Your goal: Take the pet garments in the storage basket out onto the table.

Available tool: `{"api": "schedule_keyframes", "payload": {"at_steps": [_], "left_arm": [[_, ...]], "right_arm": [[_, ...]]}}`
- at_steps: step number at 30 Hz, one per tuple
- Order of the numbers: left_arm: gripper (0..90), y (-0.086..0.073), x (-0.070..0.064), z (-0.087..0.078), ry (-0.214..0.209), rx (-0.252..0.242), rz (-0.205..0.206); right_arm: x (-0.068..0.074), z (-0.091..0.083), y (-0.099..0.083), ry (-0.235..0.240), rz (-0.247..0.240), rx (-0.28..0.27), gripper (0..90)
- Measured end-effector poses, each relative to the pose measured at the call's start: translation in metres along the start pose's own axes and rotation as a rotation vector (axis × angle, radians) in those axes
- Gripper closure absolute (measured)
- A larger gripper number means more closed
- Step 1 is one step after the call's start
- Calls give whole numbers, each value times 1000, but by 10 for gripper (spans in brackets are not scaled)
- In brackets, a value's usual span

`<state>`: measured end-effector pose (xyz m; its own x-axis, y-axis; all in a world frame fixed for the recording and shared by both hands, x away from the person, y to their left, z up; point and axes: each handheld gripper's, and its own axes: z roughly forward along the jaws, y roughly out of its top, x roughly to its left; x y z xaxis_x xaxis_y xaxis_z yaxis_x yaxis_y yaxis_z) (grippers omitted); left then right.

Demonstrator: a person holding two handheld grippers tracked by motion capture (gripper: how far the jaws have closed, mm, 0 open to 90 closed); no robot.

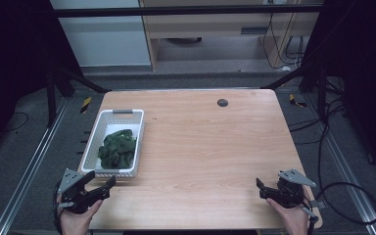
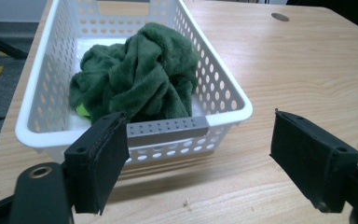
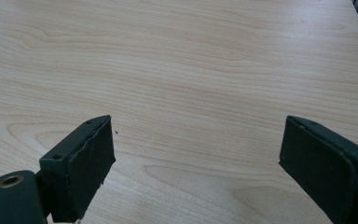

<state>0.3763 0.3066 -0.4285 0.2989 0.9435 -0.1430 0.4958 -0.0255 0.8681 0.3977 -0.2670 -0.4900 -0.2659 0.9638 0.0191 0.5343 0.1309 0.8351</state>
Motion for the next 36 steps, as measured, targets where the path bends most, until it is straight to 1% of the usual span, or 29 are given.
{"api": "schedule_keyframes", "payload": {"at_steps": [6, 8, 15, 17, 19, 23, 27, 36], "left_arm": [[181, 8, -1, 1, -5, -7, 7], [181, 12, -1, 1, -13, -4, 18], [180, 21, 0, -2, -21, -18, 14], [180, 24, 1, -2, -25, -19, 20], [179, 26, 1, -1, -27, -23, 16], [178, 30, 2, 0, -30, -19, 20], [177, 34, 3, 2, -31, -8, 30], [173, 44, 4, 6, -31, 3, 35]], "right_arm": [[0, 0, 0, 2, -3, -3, 101], [0, 0, 0, 2, -3, -4, 101], [0, 0, 0, 0, -3, -4, 101], [1, 0, 0, 2, 3, -1, 101], [1, 0, 0, 1, -1, -4, 101], [1, 0, 0, 1, -6, -3, 101], [1, 0, 0, 3, -2, -1, 101], [2, 0, 0, 7, -1, -2, 100]]}}
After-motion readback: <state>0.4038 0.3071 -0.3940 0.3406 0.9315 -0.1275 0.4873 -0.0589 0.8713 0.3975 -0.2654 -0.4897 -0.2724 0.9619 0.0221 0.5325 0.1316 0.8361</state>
